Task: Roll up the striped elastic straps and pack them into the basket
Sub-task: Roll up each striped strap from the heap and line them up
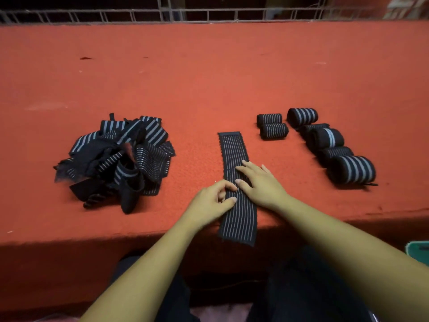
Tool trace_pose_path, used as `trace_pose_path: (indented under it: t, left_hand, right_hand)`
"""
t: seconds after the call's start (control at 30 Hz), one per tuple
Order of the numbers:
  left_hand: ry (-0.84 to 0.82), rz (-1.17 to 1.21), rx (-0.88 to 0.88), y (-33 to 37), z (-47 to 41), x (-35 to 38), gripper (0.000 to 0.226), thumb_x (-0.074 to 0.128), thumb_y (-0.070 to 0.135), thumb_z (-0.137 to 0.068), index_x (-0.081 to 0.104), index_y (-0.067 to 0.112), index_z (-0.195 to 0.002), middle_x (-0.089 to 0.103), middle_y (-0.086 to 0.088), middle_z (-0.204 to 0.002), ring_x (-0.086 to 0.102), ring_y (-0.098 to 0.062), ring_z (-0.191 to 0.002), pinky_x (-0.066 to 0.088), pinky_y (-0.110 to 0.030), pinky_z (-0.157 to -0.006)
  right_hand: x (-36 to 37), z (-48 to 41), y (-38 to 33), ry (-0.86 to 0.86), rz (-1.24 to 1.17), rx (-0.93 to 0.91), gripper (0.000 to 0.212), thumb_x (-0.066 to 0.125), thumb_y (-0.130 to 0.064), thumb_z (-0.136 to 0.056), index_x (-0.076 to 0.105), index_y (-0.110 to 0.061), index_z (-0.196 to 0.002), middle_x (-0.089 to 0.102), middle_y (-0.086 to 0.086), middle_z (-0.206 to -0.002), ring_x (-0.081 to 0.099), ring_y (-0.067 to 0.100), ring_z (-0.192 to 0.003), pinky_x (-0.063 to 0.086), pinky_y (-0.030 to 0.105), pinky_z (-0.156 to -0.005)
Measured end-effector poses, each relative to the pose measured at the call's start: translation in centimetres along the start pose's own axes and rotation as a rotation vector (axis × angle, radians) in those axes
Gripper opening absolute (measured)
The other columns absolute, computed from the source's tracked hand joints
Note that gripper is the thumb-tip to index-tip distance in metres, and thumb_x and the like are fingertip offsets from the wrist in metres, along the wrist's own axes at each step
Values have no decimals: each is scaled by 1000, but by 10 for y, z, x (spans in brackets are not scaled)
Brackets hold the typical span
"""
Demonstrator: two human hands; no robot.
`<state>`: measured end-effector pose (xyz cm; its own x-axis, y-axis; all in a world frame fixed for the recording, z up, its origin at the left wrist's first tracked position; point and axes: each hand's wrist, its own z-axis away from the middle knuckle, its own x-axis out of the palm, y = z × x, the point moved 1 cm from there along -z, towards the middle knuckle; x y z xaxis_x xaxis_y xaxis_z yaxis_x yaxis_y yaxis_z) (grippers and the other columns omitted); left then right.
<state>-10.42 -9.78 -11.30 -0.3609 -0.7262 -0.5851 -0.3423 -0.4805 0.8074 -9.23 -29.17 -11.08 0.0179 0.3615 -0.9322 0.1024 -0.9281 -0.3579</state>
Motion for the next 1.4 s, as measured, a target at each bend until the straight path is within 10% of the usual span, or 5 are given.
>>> trace_pose_path:
  t: [0.53,0.77,0.87,1.03,1.4]
  left_hand:
    - [-8,-372,-66,27,35,-4,24,66,31,-91,57,22,-112,56,8,-74,61,-20,-78,52,-38,-78]
    - [519,-511,160,29,51,-101,14,68,11,-85,64,13,-99,57,1,-85,52,-23,-87,46,-44,-85]
    - [732,-697,-30,12,59,-147,27,72,18,-82,64,11,-107,52,-14,-110,46,-36,-106,41,-50,-96]
    - [561,-663,-395,-22,70,-178,30,70,43,-88,69,21,-109,48,-12,-123,40,-35,-124,30,-46,-108]
    - [527,-105,-271,-41,80,-178,19,69,30,-92,71,19,-76,67,-2,-69,53,-12,-62,40,-32,-64]
  right_hand:
    - [3,5,-2,40,43,-2,54,38,-50,-101,39,-28,-151,27,-4,-163,19,12,-151,8,42,-125]
    - [-21,-15,-28,-77,63,109,47,54,-41,-95,54,-17,-135,51,10,-140,49,28,-129,38,43,-108]
    - [-29,-31,-65,-85,-11,153,57,66,-48,-86,57,-14,-131,56,14,-132,55,32,-122,46,42,-101]
    - [-19,-41,-142,-142,-234,-27,84,83,-43,-75,47,-12,-144,49,17,-142,49,32,-131,41,39,-109]
    - [39,-24,-224,-267,-727,-41,18,66,-18,-92,52,-17,-81,60,8,-68,61,22,-58,48,31,-51]
